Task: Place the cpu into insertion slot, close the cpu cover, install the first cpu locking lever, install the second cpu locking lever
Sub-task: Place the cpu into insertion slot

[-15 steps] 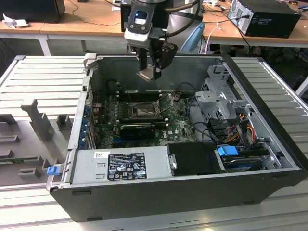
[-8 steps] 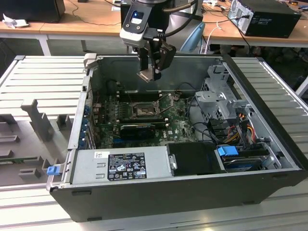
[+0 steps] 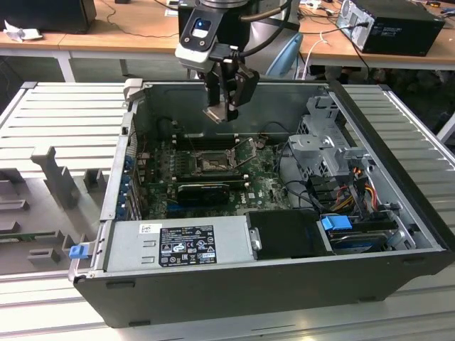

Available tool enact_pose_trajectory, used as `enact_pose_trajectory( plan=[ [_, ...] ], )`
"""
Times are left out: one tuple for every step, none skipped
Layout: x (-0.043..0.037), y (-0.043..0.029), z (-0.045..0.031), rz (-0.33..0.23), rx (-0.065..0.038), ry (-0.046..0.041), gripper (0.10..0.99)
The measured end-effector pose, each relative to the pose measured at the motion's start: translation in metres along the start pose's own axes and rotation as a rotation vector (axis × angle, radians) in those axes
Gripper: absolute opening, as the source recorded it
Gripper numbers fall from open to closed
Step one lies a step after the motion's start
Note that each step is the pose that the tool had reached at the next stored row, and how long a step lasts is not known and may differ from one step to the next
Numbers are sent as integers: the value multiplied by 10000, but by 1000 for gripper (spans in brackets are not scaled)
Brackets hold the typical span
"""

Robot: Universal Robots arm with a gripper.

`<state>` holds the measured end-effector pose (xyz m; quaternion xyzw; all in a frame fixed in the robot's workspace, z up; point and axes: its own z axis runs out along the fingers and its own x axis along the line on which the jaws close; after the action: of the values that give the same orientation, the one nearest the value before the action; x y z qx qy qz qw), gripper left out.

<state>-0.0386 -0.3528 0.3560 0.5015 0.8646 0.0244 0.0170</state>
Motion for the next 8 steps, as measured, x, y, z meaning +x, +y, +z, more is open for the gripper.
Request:
enact_pose_trajectory(
  plan=[
    [0, 0, 1, 51, 7, -14, 525],
    [0, 0, 1, 99, 12, -26, 525],
    [0, 0, 2, 142, 18, -38, 525],
    [0, 0, 3, 227, 28, -60, 525],
    [0, 0, 3, 277, 33, -71, 525],
    [0, 0, 4, 358, 41, -89, 525],
    [0, 0, 5, 445, 52, -113, 525],
    [0, 0, 6, 516, 60, -131, 525]
  ],
)
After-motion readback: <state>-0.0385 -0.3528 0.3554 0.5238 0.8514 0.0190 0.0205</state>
